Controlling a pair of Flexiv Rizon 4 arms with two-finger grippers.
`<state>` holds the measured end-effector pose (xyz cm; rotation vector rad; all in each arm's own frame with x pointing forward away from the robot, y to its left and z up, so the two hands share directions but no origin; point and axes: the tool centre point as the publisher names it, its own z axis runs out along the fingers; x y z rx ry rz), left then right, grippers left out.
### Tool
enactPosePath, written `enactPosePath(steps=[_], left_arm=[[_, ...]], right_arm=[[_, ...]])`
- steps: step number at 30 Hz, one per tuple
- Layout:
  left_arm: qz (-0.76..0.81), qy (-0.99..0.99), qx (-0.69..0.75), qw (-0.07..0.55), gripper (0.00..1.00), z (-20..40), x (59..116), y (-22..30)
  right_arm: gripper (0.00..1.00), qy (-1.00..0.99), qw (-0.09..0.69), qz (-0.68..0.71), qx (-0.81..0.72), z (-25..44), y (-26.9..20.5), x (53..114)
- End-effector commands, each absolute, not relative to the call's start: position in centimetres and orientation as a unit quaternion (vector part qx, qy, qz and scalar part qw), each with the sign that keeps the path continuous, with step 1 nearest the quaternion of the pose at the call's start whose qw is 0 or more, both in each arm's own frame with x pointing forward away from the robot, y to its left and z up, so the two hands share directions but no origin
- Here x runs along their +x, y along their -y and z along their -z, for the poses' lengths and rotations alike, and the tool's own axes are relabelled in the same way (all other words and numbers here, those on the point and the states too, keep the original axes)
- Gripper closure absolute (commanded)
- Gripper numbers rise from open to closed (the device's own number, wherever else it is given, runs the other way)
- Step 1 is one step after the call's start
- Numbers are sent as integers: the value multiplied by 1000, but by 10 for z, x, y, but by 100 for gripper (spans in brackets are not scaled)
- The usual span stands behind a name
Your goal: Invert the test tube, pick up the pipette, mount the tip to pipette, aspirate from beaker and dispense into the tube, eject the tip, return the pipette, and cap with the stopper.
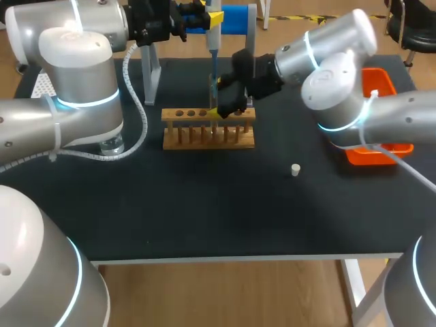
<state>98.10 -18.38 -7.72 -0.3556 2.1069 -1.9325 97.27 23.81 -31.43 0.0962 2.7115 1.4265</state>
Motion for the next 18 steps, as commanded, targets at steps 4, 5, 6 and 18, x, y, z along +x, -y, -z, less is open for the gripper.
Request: enactPosePath(steps=[4, 5, 6, 18], left_arm=[[665, -725, -123, 131, 100, 77, 981, 184], [665, -725, -123, 131, 100, 77, 981, 184], [665, -725, -123, 131, 100, 77, 981, 184], [665, -725, -123, 131, 100, 77, 981, 184]], right_arm=[[0, -886, 35, -460, 34, 320, -247, 977], [0, -886, 34, -460, 34, 321, -248, 977], [0, -887, 34, -460, 34, 321, -248, 977], [0, -890, 37, -453, 37, 323, -248, 977]])
